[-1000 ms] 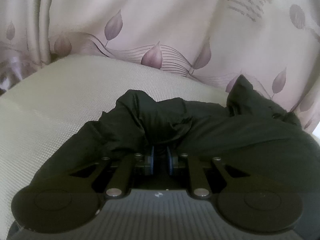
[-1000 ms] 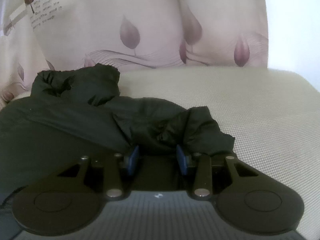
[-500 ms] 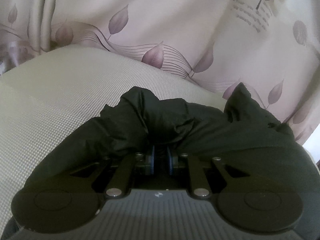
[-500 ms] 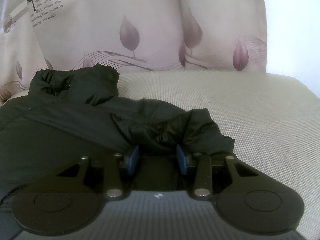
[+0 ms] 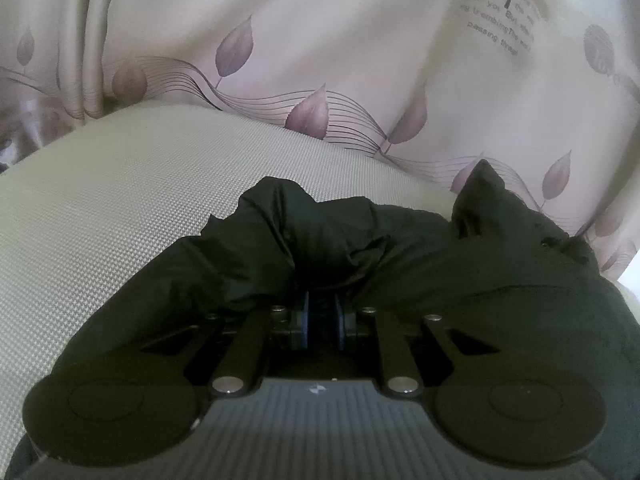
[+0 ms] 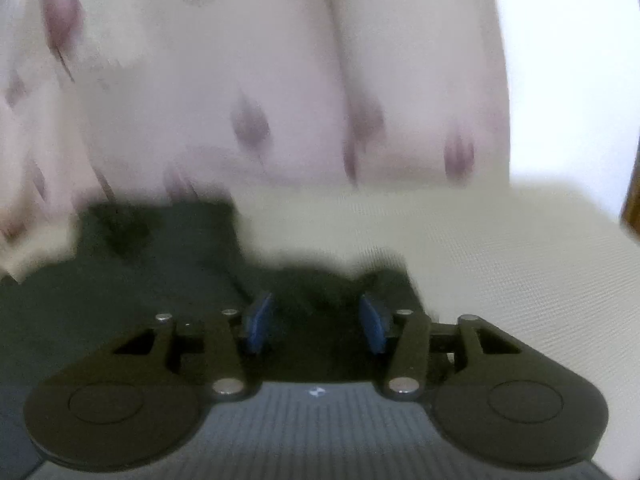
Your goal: Fold large clothes
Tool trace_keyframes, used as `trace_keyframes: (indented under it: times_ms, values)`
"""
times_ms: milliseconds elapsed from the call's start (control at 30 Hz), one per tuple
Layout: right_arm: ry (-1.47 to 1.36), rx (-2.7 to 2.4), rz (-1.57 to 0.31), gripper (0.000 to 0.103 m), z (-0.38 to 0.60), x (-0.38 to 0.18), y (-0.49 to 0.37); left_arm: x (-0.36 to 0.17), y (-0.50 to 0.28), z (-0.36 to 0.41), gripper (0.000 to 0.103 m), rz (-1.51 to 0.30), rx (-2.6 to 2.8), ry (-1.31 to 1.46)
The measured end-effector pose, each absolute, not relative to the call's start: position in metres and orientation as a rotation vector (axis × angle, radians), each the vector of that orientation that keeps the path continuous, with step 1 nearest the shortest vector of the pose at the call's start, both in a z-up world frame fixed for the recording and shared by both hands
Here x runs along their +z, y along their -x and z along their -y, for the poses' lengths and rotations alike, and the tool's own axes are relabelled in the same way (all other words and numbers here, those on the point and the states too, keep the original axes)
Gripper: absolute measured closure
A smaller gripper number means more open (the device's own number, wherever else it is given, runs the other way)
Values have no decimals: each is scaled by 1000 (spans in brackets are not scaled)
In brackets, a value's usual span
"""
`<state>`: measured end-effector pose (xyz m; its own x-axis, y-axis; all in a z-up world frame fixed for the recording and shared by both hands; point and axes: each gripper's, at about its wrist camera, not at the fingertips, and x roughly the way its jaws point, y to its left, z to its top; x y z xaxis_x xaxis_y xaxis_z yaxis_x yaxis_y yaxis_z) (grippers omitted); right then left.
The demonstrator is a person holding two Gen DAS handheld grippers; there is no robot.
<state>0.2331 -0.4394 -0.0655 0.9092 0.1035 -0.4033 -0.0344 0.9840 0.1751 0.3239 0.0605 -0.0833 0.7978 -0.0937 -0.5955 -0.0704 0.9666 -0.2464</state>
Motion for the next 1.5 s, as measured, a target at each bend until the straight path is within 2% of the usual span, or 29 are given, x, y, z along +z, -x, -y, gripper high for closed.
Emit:
trace_keyframes:
  times_ms: [167,367,600,700,767,800,933,1000,1067,1167,1367,1500]
  values:
    - [-89,351,-387,55,356,-32,-211,-84,-323,-61,82,-647,-11,264]
    - [2,434,-540,56,265,-66,-237,-84,-323,-62,82,-650,-16,268]
    - [-37,389,-708,56,250,-105,-267,-73,-325,-68,81,-688,-31,289]
    - [-47,381,-725,56,248,-116,-273,-59,-312,-68,67,-662,-29,251]
    - [-55,376,-713,56,247,-122,-274,-46,-297,-65,51,-609,-24,211]
    - [-56,375,-705,56,245,-126,-273,-40,-292,-60,50,-585,-26,185]
    - [-59,375,-694,56,246,-128,-272,-24,-280,-38,54,-560,-143,155]
    - [-65,380,-704,56,246,-127,-274,-21,-281,-23,61,-569,-179,144]
    - [-77,400,-720,54,249,-123,-276,-22,-286,-12,75,-580,-215,148]
    - [-78,414,-739,53,257,-113,-274,-29,-294,4,76,-614,-238,120]
    - [-115,308,-617,53,312,-87,-257,-52,-301,20,78,-689,-205,3]
    - [-153,123,-660,53,378,-100,-273,-53,-306,17,77,-723,-203,11]
